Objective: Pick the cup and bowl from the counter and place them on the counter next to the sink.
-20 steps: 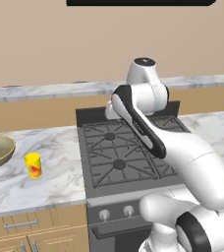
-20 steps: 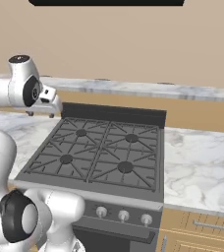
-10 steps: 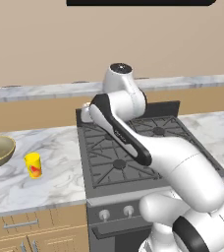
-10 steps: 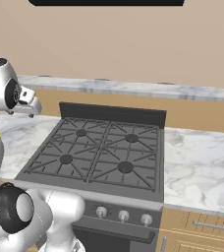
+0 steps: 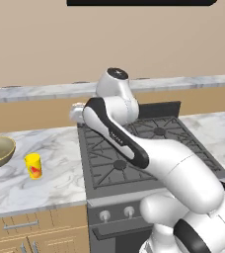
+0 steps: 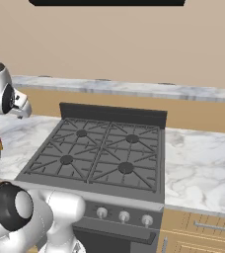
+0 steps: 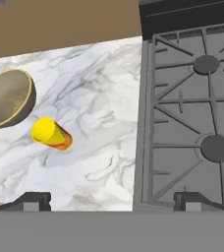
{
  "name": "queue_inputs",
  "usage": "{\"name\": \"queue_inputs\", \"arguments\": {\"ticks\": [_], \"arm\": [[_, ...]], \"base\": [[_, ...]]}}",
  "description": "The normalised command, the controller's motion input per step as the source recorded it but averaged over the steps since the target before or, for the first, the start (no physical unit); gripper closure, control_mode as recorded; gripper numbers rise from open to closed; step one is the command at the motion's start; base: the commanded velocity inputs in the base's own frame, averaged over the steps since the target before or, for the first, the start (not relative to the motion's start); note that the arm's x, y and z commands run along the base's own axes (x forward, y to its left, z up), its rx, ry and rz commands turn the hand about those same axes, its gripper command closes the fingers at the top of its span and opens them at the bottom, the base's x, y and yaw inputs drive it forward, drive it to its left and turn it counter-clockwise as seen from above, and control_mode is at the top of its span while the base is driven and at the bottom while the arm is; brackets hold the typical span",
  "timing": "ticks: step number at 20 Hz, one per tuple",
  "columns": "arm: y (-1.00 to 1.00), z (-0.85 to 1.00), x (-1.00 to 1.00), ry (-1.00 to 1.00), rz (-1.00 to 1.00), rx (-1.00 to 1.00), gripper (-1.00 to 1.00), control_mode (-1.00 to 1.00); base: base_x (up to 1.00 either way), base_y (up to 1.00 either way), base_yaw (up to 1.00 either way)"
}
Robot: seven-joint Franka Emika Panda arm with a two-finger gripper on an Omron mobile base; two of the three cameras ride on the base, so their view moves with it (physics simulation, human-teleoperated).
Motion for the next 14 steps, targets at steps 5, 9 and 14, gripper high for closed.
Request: {"name": "queue_inputs", "arguments": {"ticks": [5,9,14], "arm": [[0.49,0.00,-0.06,0.08,0.09,0.00,-1.00,-1.00],[0.27,0.00,-0.03,0.05,0.10,0.00,-1.00,-1.00],[0.12,-0.01,0.00,0.00,0.08,0.00,-1.00,-1.00]], "base": [[0.00,0.00,0.00],[0.00,0.00,0.00],[0.00,0.00,0.00]]}}
